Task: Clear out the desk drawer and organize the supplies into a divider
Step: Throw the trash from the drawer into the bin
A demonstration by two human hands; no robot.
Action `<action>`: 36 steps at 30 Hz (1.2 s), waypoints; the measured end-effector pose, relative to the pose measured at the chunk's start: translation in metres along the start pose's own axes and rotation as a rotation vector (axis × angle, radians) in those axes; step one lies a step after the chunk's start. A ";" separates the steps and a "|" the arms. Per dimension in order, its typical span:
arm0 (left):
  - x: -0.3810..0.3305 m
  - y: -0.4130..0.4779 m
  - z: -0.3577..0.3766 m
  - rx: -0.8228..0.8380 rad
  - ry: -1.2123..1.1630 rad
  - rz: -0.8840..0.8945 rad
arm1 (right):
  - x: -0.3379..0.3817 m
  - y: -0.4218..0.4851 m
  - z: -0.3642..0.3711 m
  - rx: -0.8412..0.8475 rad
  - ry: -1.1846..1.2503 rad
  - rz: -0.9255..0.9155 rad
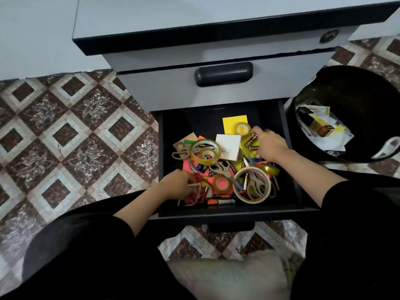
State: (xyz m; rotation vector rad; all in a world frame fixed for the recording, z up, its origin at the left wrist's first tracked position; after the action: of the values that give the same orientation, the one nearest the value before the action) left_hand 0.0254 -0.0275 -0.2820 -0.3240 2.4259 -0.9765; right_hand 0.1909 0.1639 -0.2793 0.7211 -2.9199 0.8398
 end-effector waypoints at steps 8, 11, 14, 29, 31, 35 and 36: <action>-0.005 0.013 -0.022 -0.113 -0.213 -0.052 | 0.008 -0.007 -0.009 -0.019 0.351 0.025; -0.001 0.020 -0.030 -0.156 -0.274 -0.106 | 0.013 -0.007 -0.001 0.119 0.613 0.030; 0.004 0.024 -0.034 -0.161 -0.313 -0.149 | 0.021 -0.010 0.011 0.239 0.705 0.060; 0.012 0.021 -0.044 -0.315 -0.595 -0.205 | 0.006 -0.029 -0.015 0.464 0.548 -0.033; 0.007 0.022 -0.041 -0.284 -0.619 -0.193 | 0.007 -0.042 -0.009 0.550 0.311 -0.104; -0.001 0.023 -0.038 -0.258 -0.644 -0.175 | 0.021 -0.054 0.018 0.441 -0.057 -0.185; -0.002 0.022 -0.038 -0.252 -0.647 -0.173 | 0.027 -0.056 0.021 0.364 -0.131 -0.210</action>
State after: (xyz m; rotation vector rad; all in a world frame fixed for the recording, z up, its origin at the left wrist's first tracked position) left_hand 0.0067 0.0110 -0.2734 -0.8118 1.9339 -0.5129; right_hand 0.1936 0.0993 -0.2655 1.1211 -2.7564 1.3614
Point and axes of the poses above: each hand's wrist, its own y-axis towards the middle knuckle, its own z-axis out of the palm, x = y × z, the point moved 6 cm from there along y, towards the middle knuckle, and after that the axes turned 1 degree about z, right-handed, at the moved point
